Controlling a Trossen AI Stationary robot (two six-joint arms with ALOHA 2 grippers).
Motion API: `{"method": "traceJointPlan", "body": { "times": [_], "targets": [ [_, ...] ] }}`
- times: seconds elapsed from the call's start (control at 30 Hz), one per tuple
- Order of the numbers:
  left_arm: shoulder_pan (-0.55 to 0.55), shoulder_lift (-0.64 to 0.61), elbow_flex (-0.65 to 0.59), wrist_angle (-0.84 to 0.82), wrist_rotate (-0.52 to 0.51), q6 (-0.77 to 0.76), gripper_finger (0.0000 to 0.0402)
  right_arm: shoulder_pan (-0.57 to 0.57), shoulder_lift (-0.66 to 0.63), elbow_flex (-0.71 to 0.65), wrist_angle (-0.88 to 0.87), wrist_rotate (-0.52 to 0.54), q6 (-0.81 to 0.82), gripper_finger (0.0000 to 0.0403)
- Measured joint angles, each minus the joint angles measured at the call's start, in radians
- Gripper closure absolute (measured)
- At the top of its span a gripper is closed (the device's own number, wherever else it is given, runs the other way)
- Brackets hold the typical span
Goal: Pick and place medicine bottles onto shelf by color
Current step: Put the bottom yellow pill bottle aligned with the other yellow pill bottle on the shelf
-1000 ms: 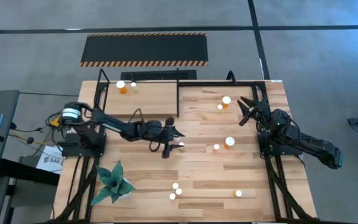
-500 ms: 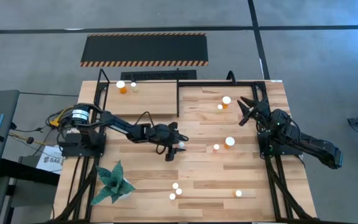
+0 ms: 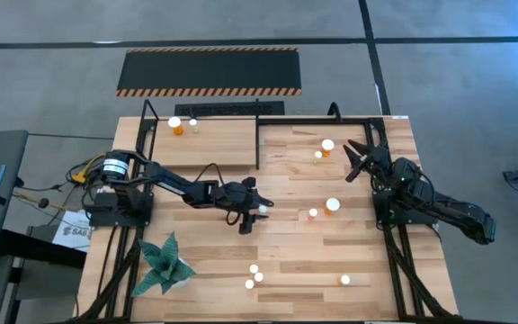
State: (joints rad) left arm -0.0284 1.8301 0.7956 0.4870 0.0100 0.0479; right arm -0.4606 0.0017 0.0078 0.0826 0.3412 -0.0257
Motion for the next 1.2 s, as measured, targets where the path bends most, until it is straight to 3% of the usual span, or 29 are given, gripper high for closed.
{"method": "traceJointPlan", "body": {
  "times": [0.4, 0.67, 1.2],
  "targets": [
    [0.002, -0.003, -0.001, -0.037, -0.049, 0.062, 0.0197, 0.0, 0.0, 0.0, 0.0, 0.0, 0.0, 0.0266],
    [0.0, -0.07, -0.008, -0.098, -0.042, 0.06, 0.0197, 0.0, 0.0, 0.0, 0.0, 0.0, 0.0, 0.0265],
    [-0.032, -0.081, -0.006, -0.072, -0.059, 0.043, 0.0197, 0.0, 0.0, 0.0, 0.0, 0.0, 0.0, 0.0265]
  ]
}}
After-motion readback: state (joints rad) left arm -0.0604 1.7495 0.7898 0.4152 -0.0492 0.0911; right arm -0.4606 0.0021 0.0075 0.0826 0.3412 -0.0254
